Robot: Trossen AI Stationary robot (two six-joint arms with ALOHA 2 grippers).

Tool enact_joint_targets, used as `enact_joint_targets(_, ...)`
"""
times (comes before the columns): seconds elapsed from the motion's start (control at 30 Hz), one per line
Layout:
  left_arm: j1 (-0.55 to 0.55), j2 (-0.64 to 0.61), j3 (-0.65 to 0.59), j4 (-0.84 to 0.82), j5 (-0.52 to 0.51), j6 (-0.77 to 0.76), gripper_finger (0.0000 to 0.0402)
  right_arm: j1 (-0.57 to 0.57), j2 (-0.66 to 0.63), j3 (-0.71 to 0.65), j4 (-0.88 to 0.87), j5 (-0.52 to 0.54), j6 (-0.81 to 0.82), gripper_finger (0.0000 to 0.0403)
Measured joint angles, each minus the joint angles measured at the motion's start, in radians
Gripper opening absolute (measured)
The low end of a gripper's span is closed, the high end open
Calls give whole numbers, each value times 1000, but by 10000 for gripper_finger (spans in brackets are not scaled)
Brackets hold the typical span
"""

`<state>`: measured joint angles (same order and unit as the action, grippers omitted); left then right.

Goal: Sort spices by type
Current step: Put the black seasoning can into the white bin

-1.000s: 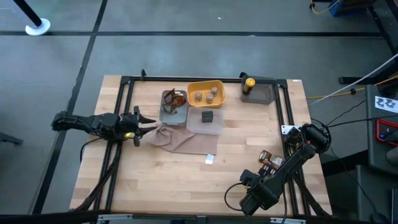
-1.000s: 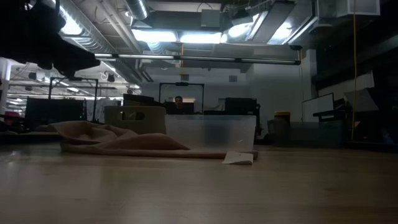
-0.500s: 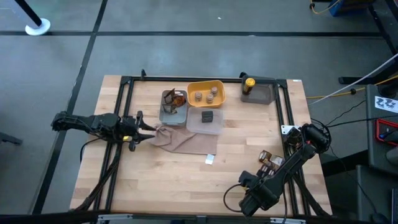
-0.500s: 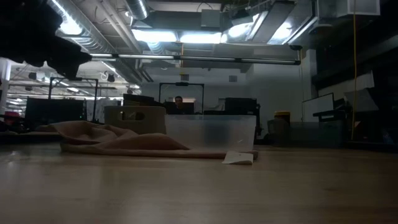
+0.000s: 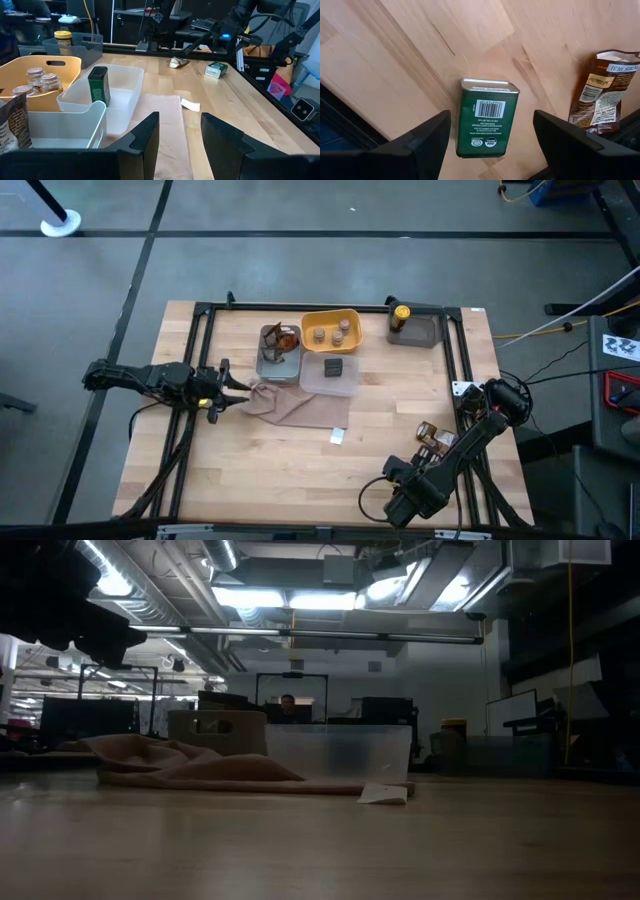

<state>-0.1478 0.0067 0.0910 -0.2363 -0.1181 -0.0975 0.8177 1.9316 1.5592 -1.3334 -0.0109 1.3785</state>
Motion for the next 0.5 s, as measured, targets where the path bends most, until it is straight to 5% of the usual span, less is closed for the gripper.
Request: enact_joint_targets(0.5,0,0,0,-2,0,0,130,17,0,0,-10,-37,68,285)
